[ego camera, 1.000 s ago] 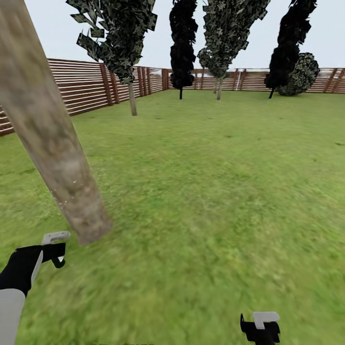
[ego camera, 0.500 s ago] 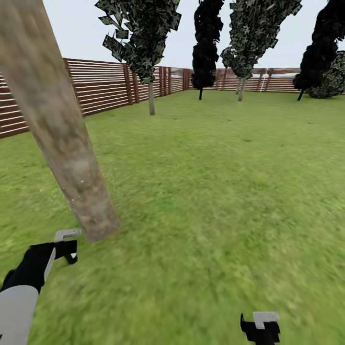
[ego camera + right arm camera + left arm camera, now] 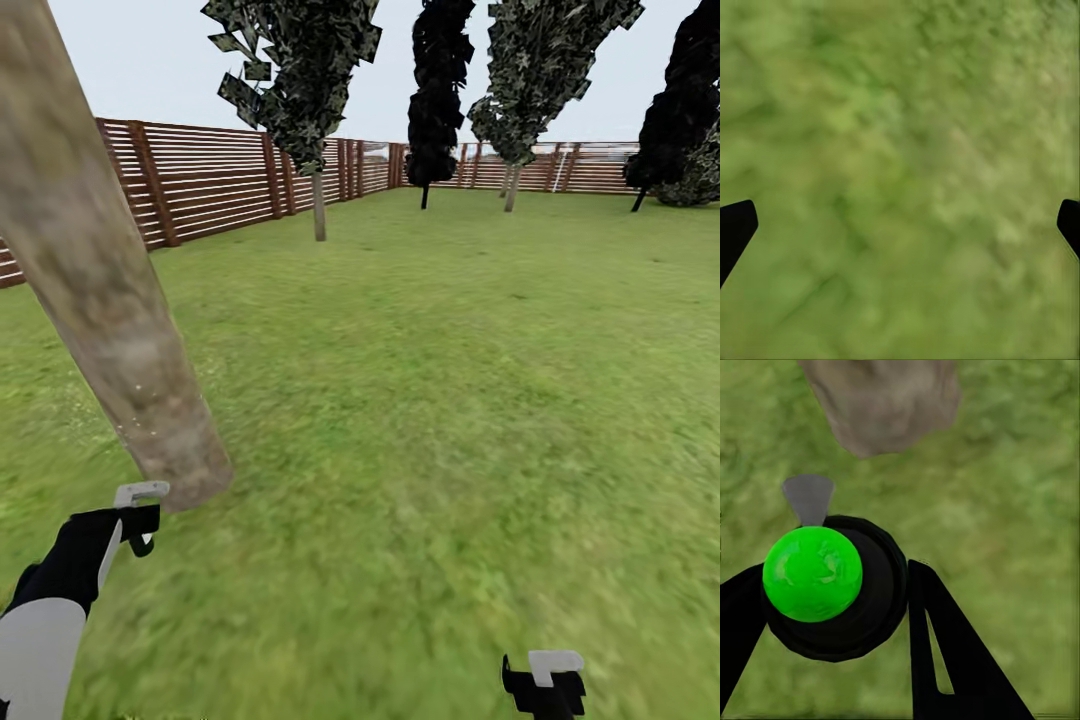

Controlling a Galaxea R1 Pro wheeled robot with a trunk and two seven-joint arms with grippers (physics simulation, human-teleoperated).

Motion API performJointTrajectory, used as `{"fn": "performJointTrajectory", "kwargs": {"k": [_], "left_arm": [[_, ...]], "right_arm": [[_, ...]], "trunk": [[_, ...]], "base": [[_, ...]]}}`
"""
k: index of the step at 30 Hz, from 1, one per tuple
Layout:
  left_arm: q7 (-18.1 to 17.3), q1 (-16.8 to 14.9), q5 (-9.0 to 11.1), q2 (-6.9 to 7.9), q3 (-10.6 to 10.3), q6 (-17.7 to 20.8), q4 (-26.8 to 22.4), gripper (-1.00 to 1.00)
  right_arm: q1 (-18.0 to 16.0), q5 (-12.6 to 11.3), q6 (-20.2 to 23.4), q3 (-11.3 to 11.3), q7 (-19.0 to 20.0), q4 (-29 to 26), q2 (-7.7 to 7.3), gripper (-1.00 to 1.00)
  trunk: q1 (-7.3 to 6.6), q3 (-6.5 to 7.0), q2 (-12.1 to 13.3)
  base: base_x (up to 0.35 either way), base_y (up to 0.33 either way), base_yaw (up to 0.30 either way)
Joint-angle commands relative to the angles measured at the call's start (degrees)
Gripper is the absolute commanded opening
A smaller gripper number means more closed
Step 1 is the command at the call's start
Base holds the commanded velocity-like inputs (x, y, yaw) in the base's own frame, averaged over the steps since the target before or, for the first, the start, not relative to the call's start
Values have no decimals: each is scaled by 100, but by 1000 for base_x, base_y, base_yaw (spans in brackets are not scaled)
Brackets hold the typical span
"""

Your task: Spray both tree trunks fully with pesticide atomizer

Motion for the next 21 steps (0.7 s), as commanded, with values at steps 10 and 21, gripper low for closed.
{"fn": "performJointTrajectory", "kwargs": {"k": [10, 21], "left_arm": [[2, 12, 7, -26, 1, -4, 0, -100], [3, 4, 5, -52, 1, -4, 0, -100]], "right_arm": [[0, 0, 0, 5, 0, 0, 0, 100], [0, 0, 0, 6, 0, 0, 0, 100]], "trunk": [[0, 0, 0], [0, 0, 0]], "base": [[218, -201, 264], [125, -228, 28]]}}
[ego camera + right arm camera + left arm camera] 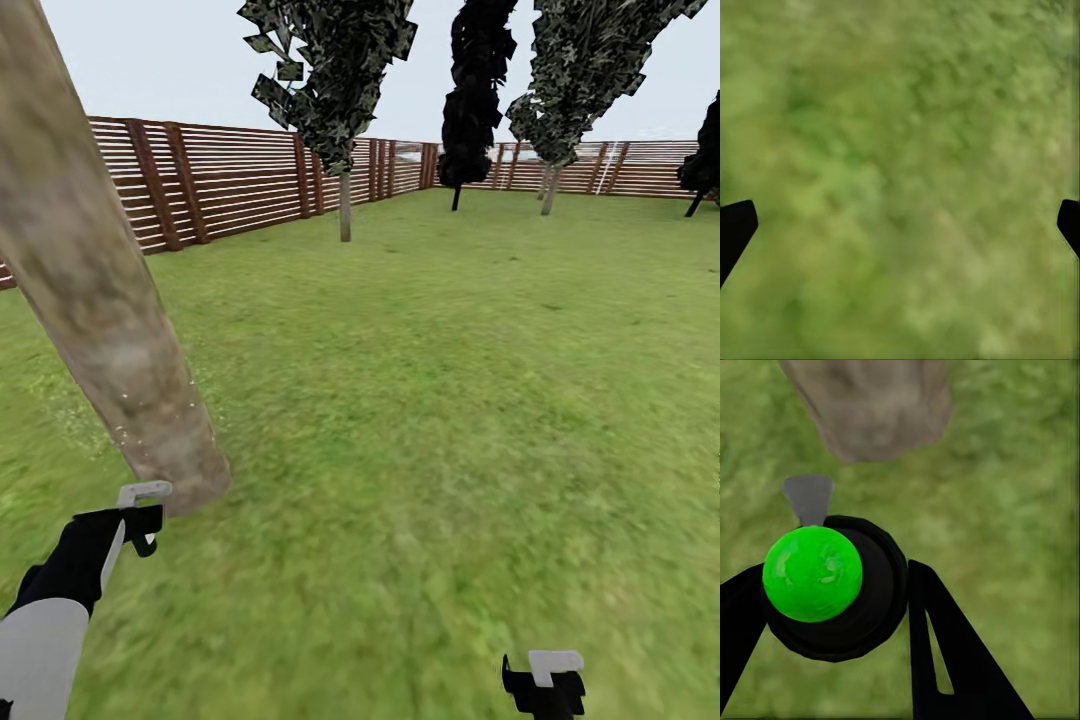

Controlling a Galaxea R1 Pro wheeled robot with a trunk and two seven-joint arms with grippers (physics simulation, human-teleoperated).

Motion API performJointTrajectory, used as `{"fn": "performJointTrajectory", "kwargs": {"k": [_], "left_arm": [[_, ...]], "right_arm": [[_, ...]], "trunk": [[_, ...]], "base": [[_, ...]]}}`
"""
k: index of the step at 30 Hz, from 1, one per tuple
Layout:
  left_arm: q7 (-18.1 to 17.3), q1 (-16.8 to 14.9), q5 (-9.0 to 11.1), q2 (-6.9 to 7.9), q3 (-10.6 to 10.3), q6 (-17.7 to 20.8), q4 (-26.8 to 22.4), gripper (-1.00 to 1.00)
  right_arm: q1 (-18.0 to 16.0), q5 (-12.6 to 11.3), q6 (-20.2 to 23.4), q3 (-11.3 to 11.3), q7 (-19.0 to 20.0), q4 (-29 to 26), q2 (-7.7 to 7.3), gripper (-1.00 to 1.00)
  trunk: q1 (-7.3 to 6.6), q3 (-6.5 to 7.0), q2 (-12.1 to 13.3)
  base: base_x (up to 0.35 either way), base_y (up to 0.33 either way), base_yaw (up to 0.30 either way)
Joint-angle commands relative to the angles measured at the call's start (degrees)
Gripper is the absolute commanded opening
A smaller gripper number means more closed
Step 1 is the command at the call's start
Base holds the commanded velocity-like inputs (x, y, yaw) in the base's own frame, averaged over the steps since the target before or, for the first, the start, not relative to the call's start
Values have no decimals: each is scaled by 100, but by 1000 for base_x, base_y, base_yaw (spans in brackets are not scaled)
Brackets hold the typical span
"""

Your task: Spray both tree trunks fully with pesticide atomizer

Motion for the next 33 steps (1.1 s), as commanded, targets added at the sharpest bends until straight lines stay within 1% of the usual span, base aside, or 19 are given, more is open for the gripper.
{"fn": "performJointTrajectory", "kwargs": {"k": [1, 4, 5, 6, 7, 8, 10, 11, 12, 14, 17, 21, 24, 27, 33], "left_arm": [[4, 0, -6, -2, -4, 0, -5, -100], [8, -31, -11, -2, -15, 0, -46, -100], [1, -41, -11, -6, -15, 2, -208, -100], [3, -48, -10, -18, -14, 16, -566, -100], [-33, -58, -1, -31, -92, 101, -1076, -100], [-45, -81, 3, -43, -252, 184, -1340, -100], [-68, -223, 9, -20, -485, 652, -1543, -100], [-87, -329, 13, -11, -536, 857, -1575, -100], [-185, -509, 20, -5, -577, 1020, -1593, -100], [-505, -809, 0, 17, -594, 1203, -1547, -100], [-626, -988, -17, 94, -596, 1609, -1595, -100], [-641, -945, -24, 112, -602, 1634, -1614, -100], [-642, -925, -30, 113, -597, 1626, -1799, -100], [-636, -917, -37, 113, -557, 1619, -1815, -100], [-616, -909, -44, 106, -556, 1624, -1811, -100]], "right_arm": [[0, 0, 0, 0, 0, 0, 0, 100], [0, 0, 0, 0, 0, 0, 4, 100], [0, 0, 0, 0, 0, 0, 6, 100], [0, 0, 0, 0, 0, 3, 13, 100], [0, 0, 0, 0, 0, 1, 16, 100], [0, 0, 0, 0, 0, 0, 17, 100], [0, 0, 0, 0, 1, 0, 17, 100], [0, 0, 0, 0, 0, 0, 18, 100], [0, 0, 0, 0, 2, 0, 18, 100], [0, 0, 0, 0, 6, 0, 18, 100], [0, 0, 0, -3, 1, 0, 3, 100], [0, 0, 0, -9, 0, 0, 0, 100], [0, 0, 0, -9, 0, 0, 0, 100], [0, 0, 0, -9, 0, 0, 0, 100], [0, 0, 0, -8, 0, -5, 0, 100]], "trunk": [[0, 0, 0], [0, 0, 0], [0, 0, 0], [0, 0, 0], [0, 0, 0], [0, 0, 0], [0, 0, 0], [0, 0, 0], [0, 0, 0], [0, 0, 0], [0, 0, 0], [0, 0, 0], [0, 0, 0], [0, 0, 0], [0, 0, 0]], "base": [[-19, -272, 216], [-202, -207, 266], [-171, -101, 275], [-70, -41, 276], [-18, -11, 277], [-8, -4, 277], [-3, -2, 277], [-1, -1, 277], [0, 0, 277], [0, 0, 195], [0, 0, 35], [0, 0, 1], [47, -42, 0], [196, -181, 0], [183, -220, 41]]}}
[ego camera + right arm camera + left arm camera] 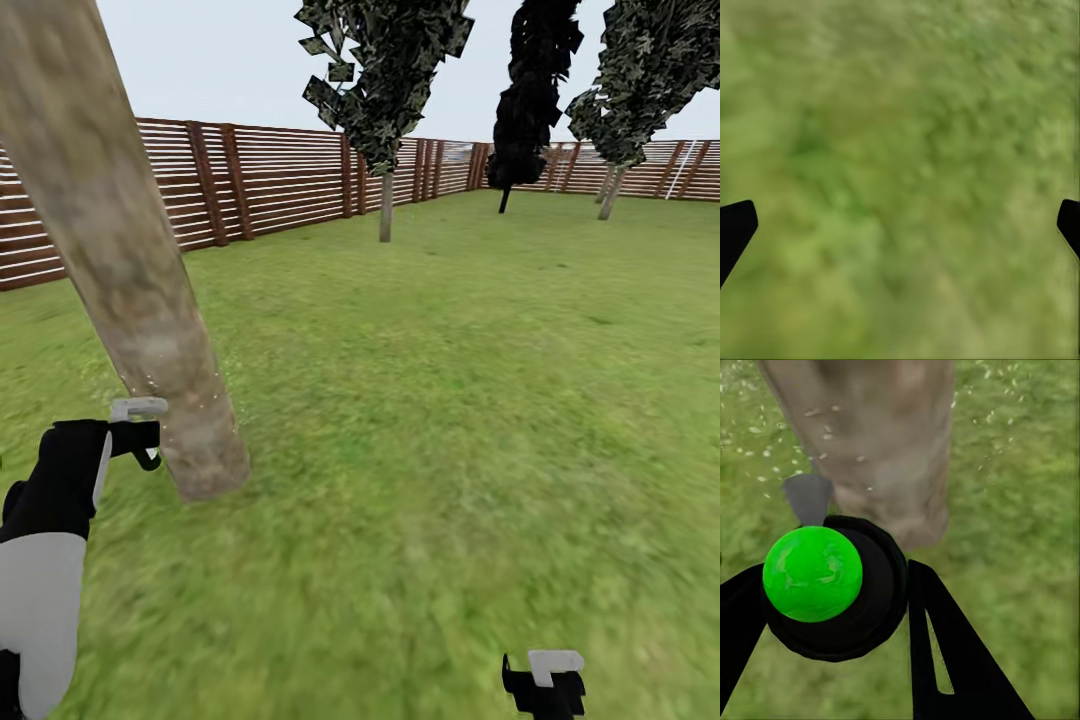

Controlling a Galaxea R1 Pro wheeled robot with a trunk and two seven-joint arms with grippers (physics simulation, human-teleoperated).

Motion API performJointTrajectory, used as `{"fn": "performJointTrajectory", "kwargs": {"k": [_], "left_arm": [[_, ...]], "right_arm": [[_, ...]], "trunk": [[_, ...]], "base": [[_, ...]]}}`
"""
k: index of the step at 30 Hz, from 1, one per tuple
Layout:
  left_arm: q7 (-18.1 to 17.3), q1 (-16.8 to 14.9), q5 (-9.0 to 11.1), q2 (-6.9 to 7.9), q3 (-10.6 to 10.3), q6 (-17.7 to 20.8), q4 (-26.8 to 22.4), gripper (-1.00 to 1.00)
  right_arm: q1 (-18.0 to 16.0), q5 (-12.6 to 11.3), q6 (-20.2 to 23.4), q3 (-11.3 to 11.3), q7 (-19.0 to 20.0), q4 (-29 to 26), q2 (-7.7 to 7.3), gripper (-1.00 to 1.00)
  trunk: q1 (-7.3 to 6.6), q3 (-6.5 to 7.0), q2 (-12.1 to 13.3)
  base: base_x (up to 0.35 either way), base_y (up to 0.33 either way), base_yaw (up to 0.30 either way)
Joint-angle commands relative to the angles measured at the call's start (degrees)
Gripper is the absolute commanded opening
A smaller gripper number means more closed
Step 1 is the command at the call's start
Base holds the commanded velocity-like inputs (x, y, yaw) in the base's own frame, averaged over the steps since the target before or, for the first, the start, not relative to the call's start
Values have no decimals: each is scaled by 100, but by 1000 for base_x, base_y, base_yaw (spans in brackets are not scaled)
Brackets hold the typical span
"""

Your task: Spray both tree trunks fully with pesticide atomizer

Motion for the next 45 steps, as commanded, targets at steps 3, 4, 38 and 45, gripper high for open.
{"fn": "performJointTrajectory", "kwargs": {"k": [3, 4, 38, 45], "left_arm": [[35, 11, -1, 16, 9, 6, 5, -100], [43, 17, -6, 41, 22, 10, 14, -100], [275, 733, 1, 33, 29, -51, -9, -100], [747, 788, -1, 42, 34, -44, 68, -100]], "right_arm": [[0, 0, 0, 0, 0, -3, 0, 100], [0, 0, 0, -1, 0, -4, 0, 100], [0, 0, 0, 8, 3, -4, -44, 100], [0, 0, 0, 8, 0, -4, -39, 100]], "trunk": [[0, 0, 0], [0, 0, 0], [0, 0, 0], [0, 0, 0]], "base": [[200, -213, 249], [275, -146, 274], [70, -174, 45], [27, -270, 110]]}}
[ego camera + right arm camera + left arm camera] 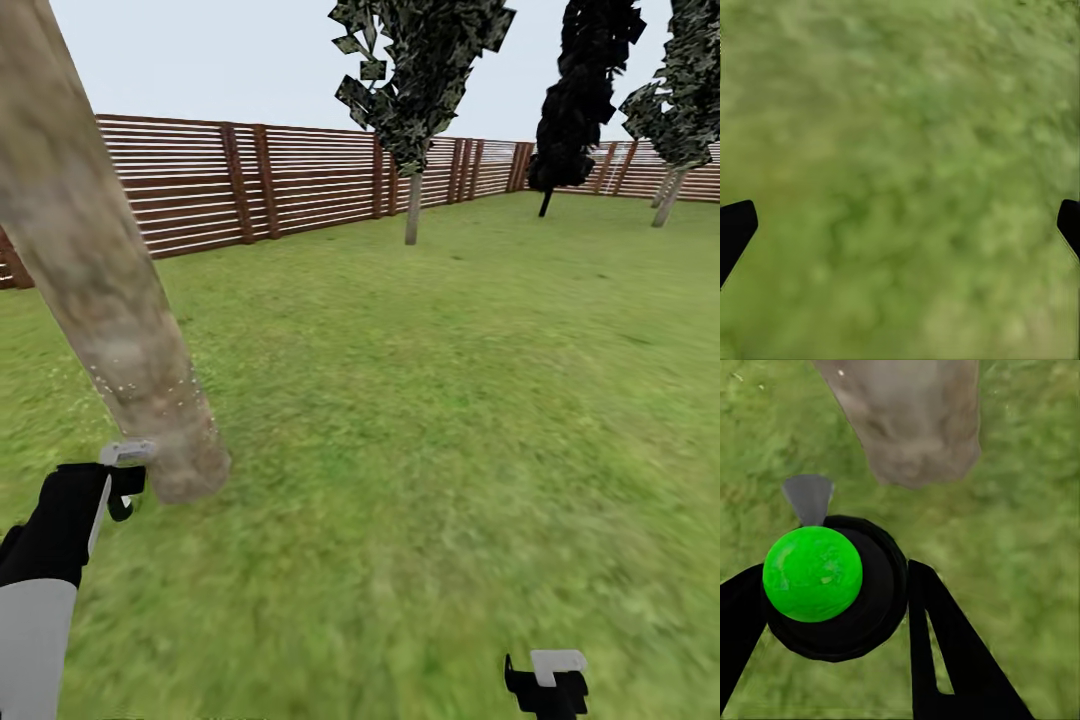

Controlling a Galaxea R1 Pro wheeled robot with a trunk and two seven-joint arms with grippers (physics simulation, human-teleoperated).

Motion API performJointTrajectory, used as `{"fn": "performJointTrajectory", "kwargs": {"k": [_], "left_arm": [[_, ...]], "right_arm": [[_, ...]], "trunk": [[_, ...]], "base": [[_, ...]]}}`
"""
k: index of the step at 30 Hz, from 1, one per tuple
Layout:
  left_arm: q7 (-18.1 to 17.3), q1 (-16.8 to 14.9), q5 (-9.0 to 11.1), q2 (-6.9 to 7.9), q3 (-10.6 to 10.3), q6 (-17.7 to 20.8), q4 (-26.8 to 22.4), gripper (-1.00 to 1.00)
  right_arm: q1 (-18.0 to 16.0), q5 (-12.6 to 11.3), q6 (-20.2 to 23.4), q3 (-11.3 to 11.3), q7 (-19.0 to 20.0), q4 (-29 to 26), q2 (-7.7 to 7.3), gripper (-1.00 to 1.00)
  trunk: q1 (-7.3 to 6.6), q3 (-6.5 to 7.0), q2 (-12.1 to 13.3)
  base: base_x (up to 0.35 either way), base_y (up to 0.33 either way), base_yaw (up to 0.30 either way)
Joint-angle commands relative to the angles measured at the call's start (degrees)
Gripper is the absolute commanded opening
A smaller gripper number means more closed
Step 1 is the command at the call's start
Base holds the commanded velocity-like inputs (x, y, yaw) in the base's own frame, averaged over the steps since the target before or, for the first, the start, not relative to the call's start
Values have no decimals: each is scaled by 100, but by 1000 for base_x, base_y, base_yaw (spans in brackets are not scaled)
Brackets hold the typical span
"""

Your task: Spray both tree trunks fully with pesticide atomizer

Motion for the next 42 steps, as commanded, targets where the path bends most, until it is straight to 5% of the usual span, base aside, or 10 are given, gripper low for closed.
{"fn": "performJointTrajectory", "kwargs": {"k": [1, 18, 20, 24, 31, 42], "left_arm": [[168, 47, 58, -1, -5, 0, 10, -100], [263, 152, 125, -82, 149, -17, 167, -100], [250, 168, 129, -86, 383, -195, 434, -100], [330, 174, 122, -93, 458, -784, 1063, -100], [335, 175, 103, -80, 676, -1050, 1185, -100], [343, 175, 95, -56, 712, -1310, 1282, -100]], "right_arm": [[0, 0, 0, -1, 0, 0, 2, 100], [0, 0, -2, -1, 0, -5, -5, 100], [0, 0, -2, -1, 0, -8, -5, 100], [0, 0, 0, -1, 0, -2, -3, 100], [0, 0, 0, -1, 0, 0, 4, 100], [0, 0, 0, -1, 0, -3, 4, 100]], "trunk": [[0, 0, 0], [0, 0, 0], [0, 0, 0], [0, 0, 0], [0, 0, 0], [0, 0, 0]], "base": [[186, -217, 269], [273, -111, 111], [185, -218, 20], [140, -243, 214], [67, -270, 274], [210, -219, 85]]}}
